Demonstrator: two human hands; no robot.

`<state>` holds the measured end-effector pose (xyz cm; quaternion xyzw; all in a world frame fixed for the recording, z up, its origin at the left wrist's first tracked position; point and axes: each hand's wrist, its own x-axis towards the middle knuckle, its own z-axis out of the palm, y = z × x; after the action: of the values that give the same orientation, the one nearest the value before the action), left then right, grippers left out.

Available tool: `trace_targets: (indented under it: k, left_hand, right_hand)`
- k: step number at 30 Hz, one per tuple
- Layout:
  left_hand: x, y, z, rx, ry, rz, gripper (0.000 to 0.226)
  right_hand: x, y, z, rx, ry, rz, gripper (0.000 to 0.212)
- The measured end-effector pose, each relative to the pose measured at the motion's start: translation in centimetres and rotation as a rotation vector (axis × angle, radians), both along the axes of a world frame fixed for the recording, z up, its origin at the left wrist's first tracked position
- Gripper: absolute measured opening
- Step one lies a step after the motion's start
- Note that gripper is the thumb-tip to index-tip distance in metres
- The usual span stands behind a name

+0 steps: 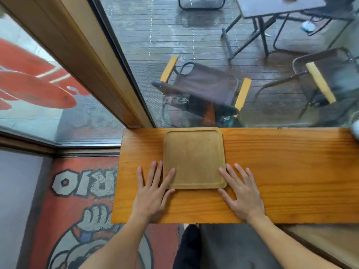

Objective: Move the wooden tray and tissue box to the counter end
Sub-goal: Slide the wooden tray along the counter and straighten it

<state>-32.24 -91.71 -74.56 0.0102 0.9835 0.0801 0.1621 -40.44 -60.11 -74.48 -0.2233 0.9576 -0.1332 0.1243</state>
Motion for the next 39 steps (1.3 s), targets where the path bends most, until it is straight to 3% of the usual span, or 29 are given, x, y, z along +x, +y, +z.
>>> trace_targets:
  k: [39]
  left_hand:
    - [0.25, 0.21, -0.72, 0.046, 0.131, 0.018, 0.068]
  right_hand:
    - [-0.03, 0.43, -0.74, -0.077, 0.069, -0.021, 0.061]
